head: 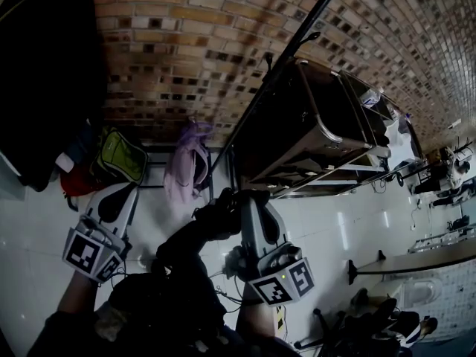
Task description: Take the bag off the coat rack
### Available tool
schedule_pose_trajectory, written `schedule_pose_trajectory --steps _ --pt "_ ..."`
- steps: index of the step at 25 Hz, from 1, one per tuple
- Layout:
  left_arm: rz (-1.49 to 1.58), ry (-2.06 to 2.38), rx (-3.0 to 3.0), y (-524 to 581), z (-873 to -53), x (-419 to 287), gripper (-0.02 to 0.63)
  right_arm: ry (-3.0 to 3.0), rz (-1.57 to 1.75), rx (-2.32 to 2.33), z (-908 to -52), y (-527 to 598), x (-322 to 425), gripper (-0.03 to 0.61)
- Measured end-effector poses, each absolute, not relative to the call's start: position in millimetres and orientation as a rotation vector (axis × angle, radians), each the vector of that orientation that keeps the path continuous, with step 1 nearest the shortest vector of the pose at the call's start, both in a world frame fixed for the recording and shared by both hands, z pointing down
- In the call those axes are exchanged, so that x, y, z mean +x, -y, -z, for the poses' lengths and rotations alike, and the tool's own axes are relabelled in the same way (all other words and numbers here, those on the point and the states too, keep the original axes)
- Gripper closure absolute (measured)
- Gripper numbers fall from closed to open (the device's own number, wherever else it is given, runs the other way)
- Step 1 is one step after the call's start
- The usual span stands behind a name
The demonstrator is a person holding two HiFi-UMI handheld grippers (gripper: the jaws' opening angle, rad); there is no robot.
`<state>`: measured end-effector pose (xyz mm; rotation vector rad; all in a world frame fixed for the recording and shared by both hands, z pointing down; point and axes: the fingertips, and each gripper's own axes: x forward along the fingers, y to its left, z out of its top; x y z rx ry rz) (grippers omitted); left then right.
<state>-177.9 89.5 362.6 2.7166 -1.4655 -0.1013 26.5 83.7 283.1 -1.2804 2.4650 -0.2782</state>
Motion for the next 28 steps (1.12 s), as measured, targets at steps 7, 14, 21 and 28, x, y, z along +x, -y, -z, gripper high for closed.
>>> schedule_pose_trajectory --steps 7,14,21,28 --pt "0.133 1.435 2.747 -97.1 -358.2 -160.3 0.583 -2.471 0.263 -1.32 -289.8 -94.4 42.1 0.525" --pt "0.137 1.488 2.732 -90.3 -348.3 -136.3 0.583 -2.517 0.308 -1.297 -299.5 -86.9 62.2 0.525" --pt "0.146 1.536 2.703 -90.2 -339.7 -111.6 0.583 -2.554 0.351 -1.253 -309.9 -80.9 81.8 0.525" --pt "0.127 1.543 2.697 -93.6 -342.4 -89.6 0.583 -2.579 0.359 -1.21 -316.0 -83.5 93.6 0.525"
